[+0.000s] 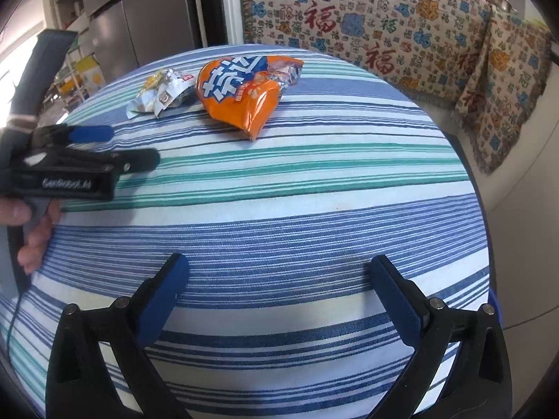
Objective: Collect trash
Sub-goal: 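Return both open tools to the table above the last two wrappers, then grasp the silver-gold wrapper with the left tool while the right grasps the orange bag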
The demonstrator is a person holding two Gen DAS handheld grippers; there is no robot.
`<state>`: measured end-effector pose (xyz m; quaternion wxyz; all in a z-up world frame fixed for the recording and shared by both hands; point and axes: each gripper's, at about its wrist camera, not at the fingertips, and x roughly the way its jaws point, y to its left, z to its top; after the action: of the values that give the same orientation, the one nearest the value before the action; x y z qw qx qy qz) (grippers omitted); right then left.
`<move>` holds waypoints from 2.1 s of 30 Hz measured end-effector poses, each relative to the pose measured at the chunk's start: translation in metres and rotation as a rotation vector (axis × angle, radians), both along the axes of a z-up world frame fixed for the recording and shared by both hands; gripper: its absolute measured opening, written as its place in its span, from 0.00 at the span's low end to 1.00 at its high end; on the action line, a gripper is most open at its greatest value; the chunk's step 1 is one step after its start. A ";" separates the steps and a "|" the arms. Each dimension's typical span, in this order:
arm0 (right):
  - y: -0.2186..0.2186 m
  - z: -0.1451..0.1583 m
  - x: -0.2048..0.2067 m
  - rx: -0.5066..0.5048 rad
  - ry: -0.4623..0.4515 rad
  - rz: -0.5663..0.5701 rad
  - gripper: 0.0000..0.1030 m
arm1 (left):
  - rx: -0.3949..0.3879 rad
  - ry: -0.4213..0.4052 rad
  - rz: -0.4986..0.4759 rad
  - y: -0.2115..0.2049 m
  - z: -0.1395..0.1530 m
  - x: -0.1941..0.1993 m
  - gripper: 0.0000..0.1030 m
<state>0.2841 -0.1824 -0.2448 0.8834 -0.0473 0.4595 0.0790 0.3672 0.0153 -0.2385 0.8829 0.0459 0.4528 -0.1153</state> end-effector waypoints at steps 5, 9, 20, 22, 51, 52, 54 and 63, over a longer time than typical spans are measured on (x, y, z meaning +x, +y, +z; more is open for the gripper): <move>0.000 0.000 0.000 0.001 0.002 0.001 1.00 | 0.002 0.003 0.040 0.009 -0.001 0.046 1.00; -0.001 0.000 0.001 0.002 0.004 0.002 1.00 | -0.001 0.004 0.058 0.013 -0.001 0.062 0.99; 0.000 0.000 0.001 0.002 0.005 0.003 1.00 | -0.002 -0.005 0.065 0.033 0.011 -0.003 0.34; 0.000 0.000 0.002 0.002 0.005 0.003 1.00 | 0.004 0.007 0.084 0.043 0.012 -0.024 0.35; -0.008 0.015 0.144 0.511 0.092 -0.033 0.83 | -0.108 -0.007 0.052 0.095 0.010 -0.050 0.86; -0.009 0.012 0.147 0.550 0.109 -0.026 0.56 | -0.115 -0.011 0.049 0.096 0.012 -0.049 0.86; -0.010 0.013 0.148 0.573 0.110 -0.010 0.33 | -0.131 -0.019 0.030 0.096 0.015 -0.047 0.86; 0.026 0.057 0.076 0.228 -0.065 0.126 0.30 | -0.128 -0.019 -0.050 0.081 0.016 -0.040 0.28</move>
<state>0.3604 -0.1565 -0.1878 0.8907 0.0222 0.4150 0.1844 0.3273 0.0964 -0.2228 0.8851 0.0015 0.4349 -0.1654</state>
